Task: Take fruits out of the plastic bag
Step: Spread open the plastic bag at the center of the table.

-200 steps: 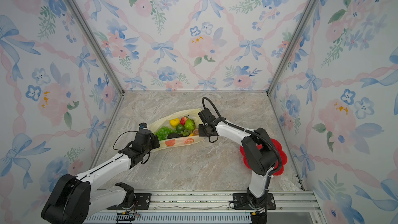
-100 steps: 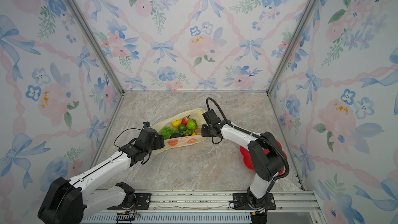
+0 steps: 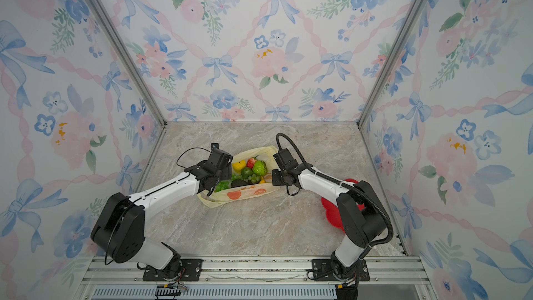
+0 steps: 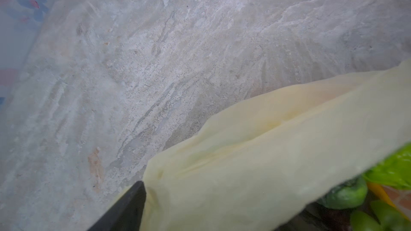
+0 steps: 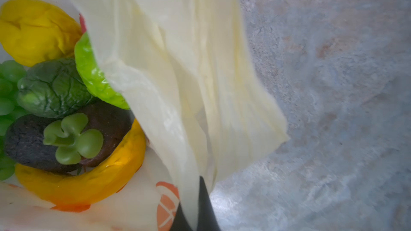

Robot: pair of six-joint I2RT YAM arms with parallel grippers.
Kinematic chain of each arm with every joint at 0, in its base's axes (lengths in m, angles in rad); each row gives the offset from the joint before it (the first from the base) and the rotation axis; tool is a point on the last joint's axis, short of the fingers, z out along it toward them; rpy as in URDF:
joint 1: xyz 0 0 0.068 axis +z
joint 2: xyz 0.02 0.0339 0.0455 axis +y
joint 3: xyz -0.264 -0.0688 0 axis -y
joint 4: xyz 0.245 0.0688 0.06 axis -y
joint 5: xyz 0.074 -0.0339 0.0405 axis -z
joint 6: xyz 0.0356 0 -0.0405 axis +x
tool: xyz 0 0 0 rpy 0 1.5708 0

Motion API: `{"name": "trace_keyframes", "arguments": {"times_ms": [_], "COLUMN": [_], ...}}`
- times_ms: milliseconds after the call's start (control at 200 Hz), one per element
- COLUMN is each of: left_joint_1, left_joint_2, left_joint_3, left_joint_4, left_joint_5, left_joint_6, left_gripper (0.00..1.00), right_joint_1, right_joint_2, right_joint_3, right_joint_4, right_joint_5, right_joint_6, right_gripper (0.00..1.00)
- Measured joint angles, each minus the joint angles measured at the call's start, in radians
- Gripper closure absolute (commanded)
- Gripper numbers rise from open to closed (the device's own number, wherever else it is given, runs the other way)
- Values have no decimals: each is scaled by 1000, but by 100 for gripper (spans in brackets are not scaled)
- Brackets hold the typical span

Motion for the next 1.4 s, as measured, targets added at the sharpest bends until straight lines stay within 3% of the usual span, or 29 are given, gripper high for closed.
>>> {"name": "trace_keyframes", "arguments": {"times_ms": [180, 300, 390, 495, 635, 725, 810, 950, 1085, 1240, 1400], "left_joint_1": [165, 267, 293, 293, 264, 223, 190, 175, 166, 155, 133], "left_joint_2": [67, 73, 101, 160, 197, 191, 166, 51, -85, -175, -213], "left_joint_3": [2, -2, 0, 21, 55, 66, 56, -29, -129, -213, -279], "left_joint_4": [15, 53, 75, 76, 76, 83, 84, 77, 71, 72, 77], "left_joint_5": [90, 164, 208, 251, 274, 267, 245, 206, 188, 223, 265], "left_joint_6": [-18, -36, -40, -39, -2, 11, 6, -24, -52, -82, -101], "left_gripper": [76, 87, 90, 85, 65, 43, 28, 14, 13, 20, 47], "right_joint_1": [-6, -23, -24, -5, 45, 80, 101, 116, 128, 152, 161], "right_joint_2": [-26, -23, -12, 24, 72, 80, 80, 80, 80, 80, 90], "right_joint_3": [-35, -64, -65, -57, -39, -22, -9, -7, -7, -7, -7], "right_joint_4": [9, 24, 32, 40, 41, 39, 38, 34, 25, 16, 14], "right_joint_5": [0, -23, -38, -45, -49, -48, -48, -40, -29, -14, -6], "right_joint_6": [-13, -14, -14, -13, -14, -13, -13, -10, -9, -1, 12], "right_gripper": [100, 100, 100, 100, 100, 100, 100, 100, 100, 100, 100]}}
